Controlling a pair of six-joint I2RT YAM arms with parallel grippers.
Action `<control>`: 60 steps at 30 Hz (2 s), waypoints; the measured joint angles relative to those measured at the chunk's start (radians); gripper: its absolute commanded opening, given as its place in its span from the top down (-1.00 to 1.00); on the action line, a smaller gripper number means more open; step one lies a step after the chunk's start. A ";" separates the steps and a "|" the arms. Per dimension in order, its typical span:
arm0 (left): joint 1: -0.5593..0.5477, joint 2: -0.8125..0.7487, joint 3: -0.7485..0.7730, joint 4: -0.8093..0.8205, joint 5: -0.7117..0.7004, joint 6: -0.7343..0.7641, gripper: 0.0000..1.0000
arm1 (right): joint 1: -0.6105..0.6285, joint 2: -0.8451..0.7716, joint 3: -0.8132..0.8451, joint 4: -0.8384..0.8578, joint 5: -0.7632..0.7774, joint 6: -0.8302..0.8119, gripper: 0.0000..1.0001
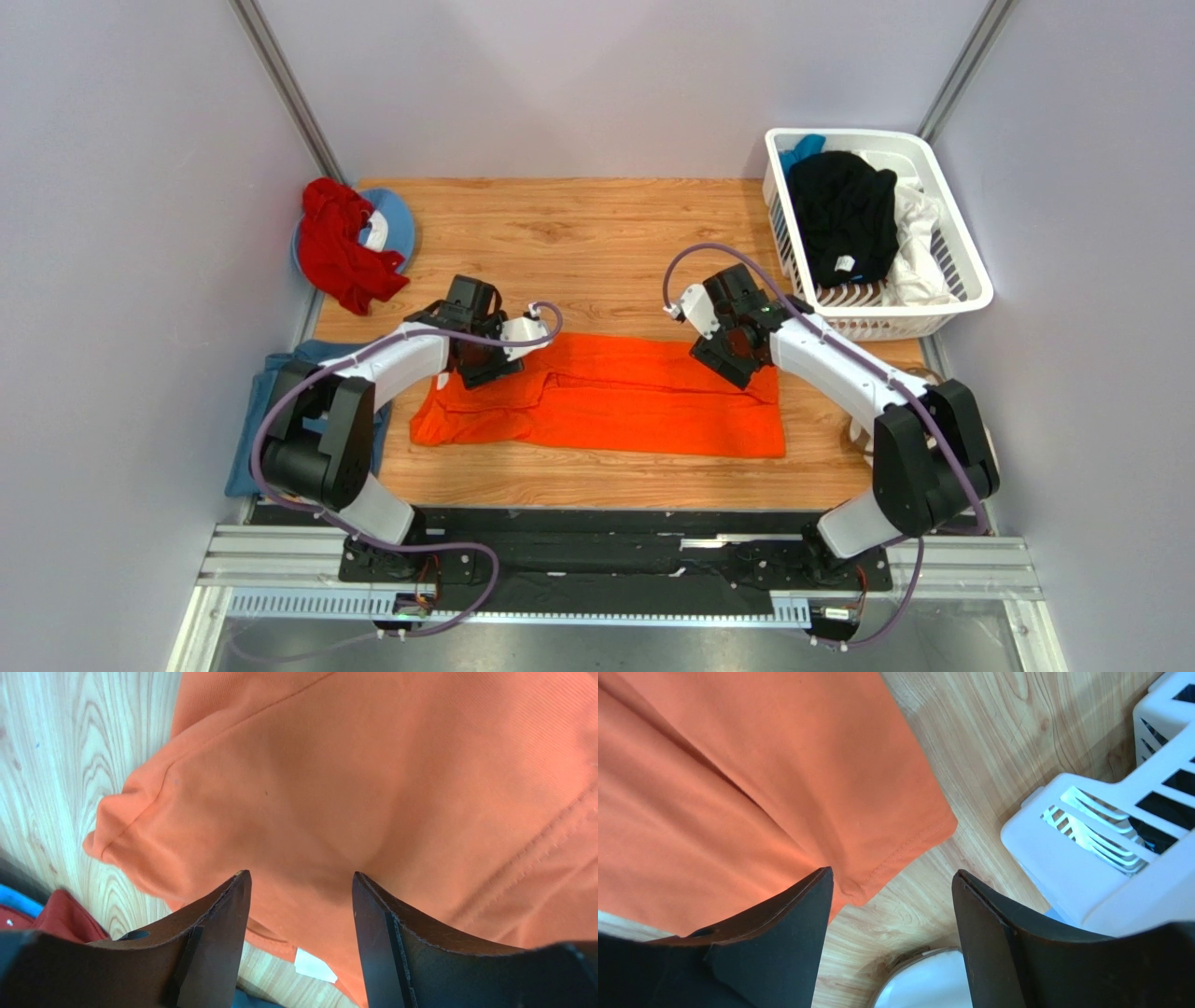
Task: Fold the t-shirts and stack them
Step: Fold the tshirt
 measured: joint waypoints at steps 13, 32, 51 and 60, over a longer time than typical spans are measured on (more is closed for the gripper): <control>0.000 -0.090 -0.003 -0.054 0.001 -0.010 -0.32 | 0.001 0.158 0.004 0.080 0.000 -0.025 -0.37; 0.000 0.026 0.029 -0.075 -0.008 -0.016 -0.56 | 0.013 0.182 -0.030 0.116 -0.012 -0.033 -0.36; 0.000 0.388 0.436 0.015 -0.172 0.006 -0.57 | 0.066 0.139 -0.088 0.137 -0.034 -0.021 -0.37; 0.000 0.576 0.680 0.078 -0.205 0.022 -0.57 | 0.174 0.129 -0.088 0.107 -0.053 0.014 -0.37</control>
